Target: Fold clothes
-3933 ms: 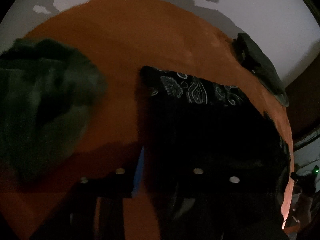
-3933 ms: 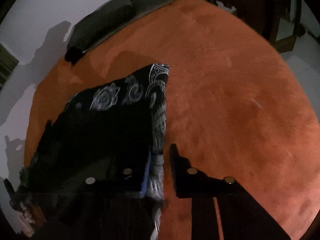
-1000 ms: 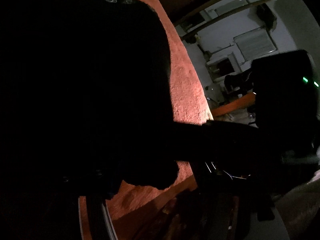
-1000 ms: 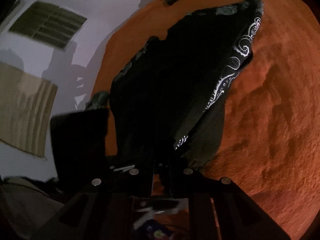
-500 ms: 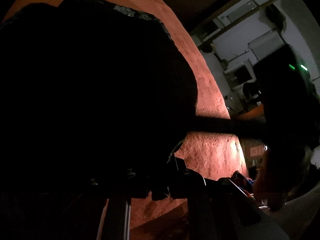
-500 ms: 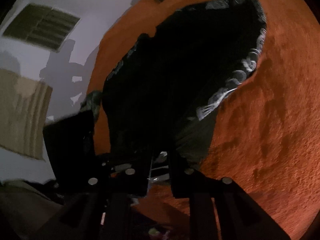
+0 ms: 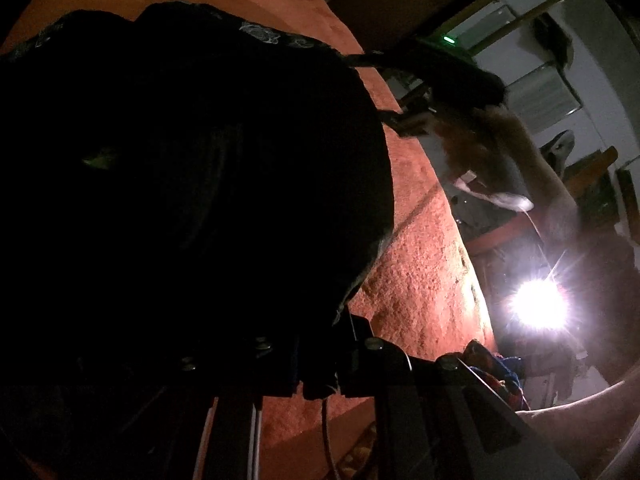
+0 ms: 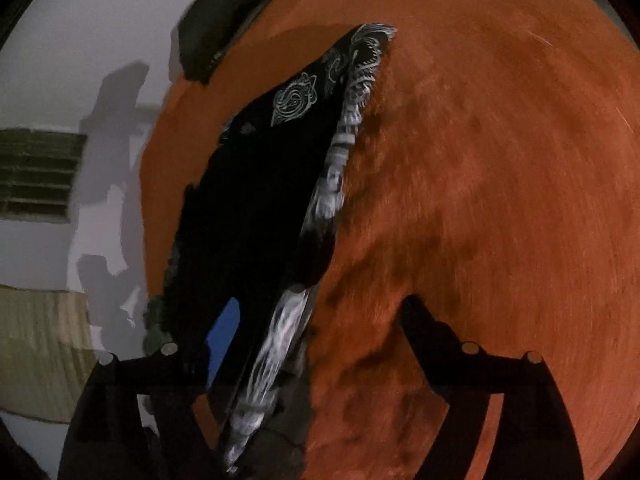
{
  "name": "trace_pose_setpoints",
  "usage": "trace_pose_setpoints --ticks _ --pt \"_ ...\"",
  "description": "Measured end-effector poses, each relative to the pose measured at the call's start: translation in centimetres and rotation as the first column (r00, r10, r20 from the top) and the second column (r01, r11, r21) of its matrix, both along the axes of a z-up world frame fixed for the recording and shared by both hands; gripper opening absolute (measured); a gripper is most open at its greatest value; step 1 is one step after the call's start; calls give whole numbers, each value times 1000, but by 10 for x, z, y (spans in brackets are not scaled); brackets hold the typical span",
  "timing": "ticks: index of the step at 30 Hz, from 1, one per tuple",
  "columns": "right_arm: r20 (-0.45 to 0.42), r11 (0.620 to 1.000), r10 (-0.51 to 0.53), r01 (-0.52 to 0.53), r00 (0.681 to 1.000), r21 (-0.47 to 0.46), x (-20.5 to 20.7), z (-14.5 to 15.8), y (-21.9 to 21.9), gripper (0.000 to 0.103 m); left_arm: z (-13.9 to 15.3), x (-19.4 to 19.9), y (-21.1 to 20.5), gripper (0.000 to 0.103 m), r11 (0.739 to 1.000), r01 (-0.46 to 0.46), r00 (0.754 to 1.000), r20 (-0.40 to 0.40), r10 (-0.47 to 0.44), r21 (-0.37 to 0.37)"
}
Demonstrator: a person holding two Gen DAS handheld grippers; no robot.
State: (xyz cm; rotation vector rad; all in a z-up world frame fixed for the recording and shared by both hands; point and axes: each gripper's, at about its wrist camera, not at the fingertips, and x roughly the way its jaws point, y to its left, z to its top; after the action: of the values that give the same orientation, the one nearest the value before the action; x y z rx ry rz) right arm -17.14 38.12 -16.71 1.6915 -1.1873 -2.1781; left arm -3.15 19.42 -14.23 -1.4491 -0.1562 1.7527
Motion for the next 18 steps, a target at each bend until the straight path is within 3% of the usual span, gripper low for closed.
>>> trace_pose_setpoints --ticks 4,5,6,7,8,13,18 --pt "34 999 33 -34 999 30 -30 -19 -9 82 -2 -2 20 14 1000 -10 1000 -1 10 -2" --pt "40 999 36 -37 999 28 -34 -23 -12 74 -2 -3 21 14 1000 -12 1000 -1 12 -3" --pt "38 999 37 -38 999 32 -37 -25 -14 49 -2 -3 20 14 1000 -14 1000 -2 14 -5" --pt "32 998 41 -42 999 41 -40 -26 -17 32 -2 -3 21 14 1000 -18 1000 -4 18 -5" --pt "28 997 45 -47 999 55 -43 -27 -20 3 -2 -3 21 14 1000 -20 1000 -6 20 -5" --pt "-49 979 66 -55 997 198 -47 2 -39 1 -6 1 18 14 999 -46 999 -10 46 -14" --pt "-135 941 167 -117 977 318 -64 44 -74 1 -3 -3 -3 14 996 -86 996 -5 86 -15"
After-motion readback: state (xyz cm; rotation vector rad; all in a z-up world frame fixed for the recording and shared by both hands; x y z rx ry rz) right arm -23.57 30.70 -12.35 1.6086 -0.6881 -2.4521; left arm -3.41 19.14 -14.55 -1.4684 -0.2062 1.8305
